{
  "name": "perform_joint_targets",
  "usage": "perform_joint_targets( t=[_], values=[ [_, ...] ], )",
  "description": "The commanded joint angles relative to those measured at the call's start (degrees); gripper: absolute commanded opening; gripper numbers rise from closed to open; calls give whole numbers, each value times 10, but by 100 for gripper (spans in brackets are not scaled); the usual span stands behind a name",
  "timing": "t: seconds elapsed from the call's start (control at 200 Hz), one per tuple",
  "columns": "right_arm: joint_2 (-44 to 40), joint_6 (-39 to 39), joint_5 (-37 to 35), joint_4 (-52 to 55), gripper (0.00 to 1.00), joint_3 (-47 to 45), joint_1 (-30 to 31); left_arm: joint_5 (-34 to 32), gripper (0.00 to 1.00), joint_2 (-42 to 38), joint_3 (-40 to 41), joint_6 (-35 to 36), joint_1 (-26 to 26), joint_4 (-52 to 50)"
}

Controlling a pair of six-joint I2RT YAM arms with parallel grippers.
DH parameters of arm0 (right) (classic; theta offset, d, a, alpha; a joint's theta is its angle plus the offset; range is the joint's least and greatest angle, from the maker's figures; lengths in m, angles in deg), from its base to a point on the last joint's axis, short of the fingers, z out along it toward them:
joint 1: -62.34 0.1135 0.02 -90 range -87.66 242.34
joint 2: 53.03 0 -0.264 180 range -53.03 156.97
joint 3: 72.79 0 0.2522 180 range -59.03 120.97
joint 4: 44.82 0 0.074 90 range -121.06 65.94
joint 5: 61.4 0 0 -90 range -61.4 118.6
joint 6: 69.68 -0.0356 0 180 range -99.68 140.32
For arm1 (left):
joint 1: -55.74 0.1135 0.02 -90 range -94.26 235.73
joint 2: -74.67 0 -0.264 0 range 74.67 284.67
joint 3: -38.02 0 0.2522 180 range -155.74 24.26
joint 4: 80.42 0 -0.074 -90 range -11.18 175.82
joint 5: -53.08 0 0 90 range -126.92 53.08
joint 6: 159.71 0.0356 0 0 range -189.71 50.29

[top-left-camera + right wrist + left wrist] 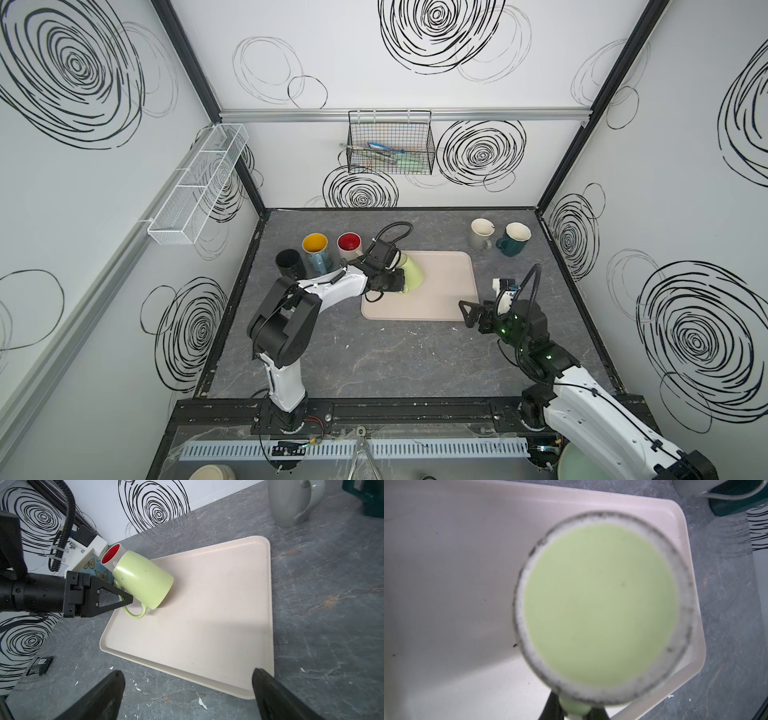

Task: Turn the mug right side up
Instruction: Pick up the mug from the tray, then place the mug at the top-right of the table.

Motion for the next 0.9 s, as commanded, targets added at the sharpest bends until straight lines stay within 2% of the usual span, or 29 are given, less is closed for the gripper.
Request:
perform_joint_targets(
  t=[0.0, 0.385, 0.896],
  values=[
    [-1, -16, 13, -9, 100, -13, -3, 29, 0, -21, -7, -19, 1, 61],
    [38, -55, 75, -92, 100, -26, -4, 70, 0, -34, -20, -48, 1, 85],
    [50, -136, 131, -224, 100, -52, -4, 134, 0, -76, 2, -120, -13, 183]
  ],
)
